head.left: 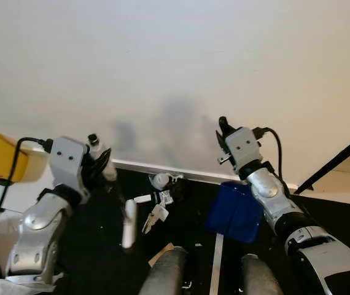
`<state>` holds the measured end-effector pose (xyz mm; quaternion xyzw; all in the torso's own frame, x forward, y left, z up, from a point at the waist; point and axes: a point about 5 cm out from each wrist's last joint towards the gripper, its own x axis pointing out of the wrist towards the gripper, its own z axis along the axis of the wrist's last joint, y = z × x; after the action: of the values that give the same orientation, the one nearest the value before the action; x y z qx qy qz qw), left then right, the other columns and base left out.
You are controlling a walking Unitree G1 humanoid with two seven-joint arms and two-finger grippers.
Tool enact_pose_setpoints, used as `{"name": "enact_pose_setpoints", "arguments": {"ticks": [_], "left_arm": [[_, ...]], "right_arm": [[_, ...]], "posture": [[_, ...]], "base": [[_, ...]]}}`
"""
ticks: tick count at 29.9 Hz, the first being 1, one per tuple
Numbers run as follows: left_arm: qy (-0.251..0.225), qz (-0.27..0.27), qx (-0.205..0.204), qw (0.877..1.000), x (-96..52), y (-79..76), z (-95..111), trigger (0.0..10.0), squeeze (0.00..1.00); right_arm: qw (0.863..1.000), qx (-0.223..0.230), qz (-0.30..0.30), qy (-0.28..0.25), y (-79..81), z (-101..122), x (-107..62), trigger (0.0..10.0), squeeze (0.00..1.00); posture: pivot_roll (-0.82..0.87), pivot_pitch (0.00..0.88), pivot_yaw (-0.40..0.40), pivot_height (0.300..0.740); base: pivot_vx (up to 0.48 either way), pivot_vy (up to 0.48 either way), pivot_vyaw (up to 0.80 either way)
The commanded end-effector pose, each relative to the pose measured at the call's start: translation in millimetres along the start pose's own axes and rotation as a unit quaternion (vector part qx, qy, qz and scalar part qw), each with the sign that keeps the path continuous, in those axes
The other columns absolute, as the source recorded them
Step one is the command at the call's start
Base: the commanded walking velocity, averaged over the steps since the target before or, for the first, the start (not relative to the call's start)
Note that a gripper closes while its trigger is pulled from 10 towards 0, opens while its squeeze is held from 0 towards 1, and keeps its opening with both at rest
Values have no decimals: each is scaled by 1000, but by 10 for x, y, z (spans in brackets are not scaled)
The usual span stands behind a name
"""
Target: Sweep floor
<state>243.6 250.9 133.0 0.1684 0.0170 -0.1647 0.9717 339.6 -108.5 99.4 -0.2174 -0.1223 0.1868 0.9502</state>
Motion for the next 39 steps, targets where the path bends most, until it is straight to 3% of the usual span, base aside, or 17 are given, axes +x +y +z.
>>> {"name": "enact_pose_setpoints", "arguments": {"ticks": [1,3,6,8,10,11,13,14,15,16,23,39], "left_arm": [[9,-5,45,999,-45,78,-29,10000,0],[7,-10,47,999,-5,115,-101,10000,0],[0,-13,37,999,55,135,-144,10000,8],[-9,-13,28,999,177,152,-185,10000,192],[-14,-12,25,1000,222,157,-194,10000,192],[-22,-10,30,999,277,167,-194,10000,247],[-29,-2,33,999,348,193,-186,10000,243],[-36,4,33,999,404,222,-158,10000,153],[-40,8,33,999,438,240,-138,10000,153],[-43,8,33,998,467,251,-117,10000,0],[-62,22,61,996,561,355,-47,10000,0],[-79,27,87,993,632,433,-32,10000,0]], "right_arm": [[998,-53,31,8,7,-39,-21,10000,0],[996,-85,25,6,-54,-34,-7,10000,0],[996,-91,17,8,-100,-34,3,10000,0],[996,-91,12,7,-128,-22,16,10000,0],[996,-91,11,5,-135,-15,21,10000,0],[996,-92,9,0,-140,-5,21,10000,0],[996,-92,7,-7,-145,8,19,10000,0],[996,-90,6,-13,-148,23,19,10000,0],[996,-89,5,-18,-152,32,18,10000,0],[996,-88,4,-22,-159,40,16,10000,0],[996,-85,-9,-29,-249,52,5,10000,0],[994,-91,-29,-56,-529,161,20,10000,0]], "posture": [[201,196,111,740],[190,205,99,740],[179,214,88,740],[163,228,80,740],[163,228,80,740],[142,242,73,740],[132,247,72,740],[109,254,72,740],[105,256,72,740],[98,258,71,740],[69,276,66,740],[-9,391,21,740]], "base": [[0,0,0],[0,0,0],[0,0,0],[0,0,0],[0,0,0],[0,0,0],[0,0,0],[0,0,0],[0,0,0],[0,0,0],[0,0,0],[0,0,0]]}}
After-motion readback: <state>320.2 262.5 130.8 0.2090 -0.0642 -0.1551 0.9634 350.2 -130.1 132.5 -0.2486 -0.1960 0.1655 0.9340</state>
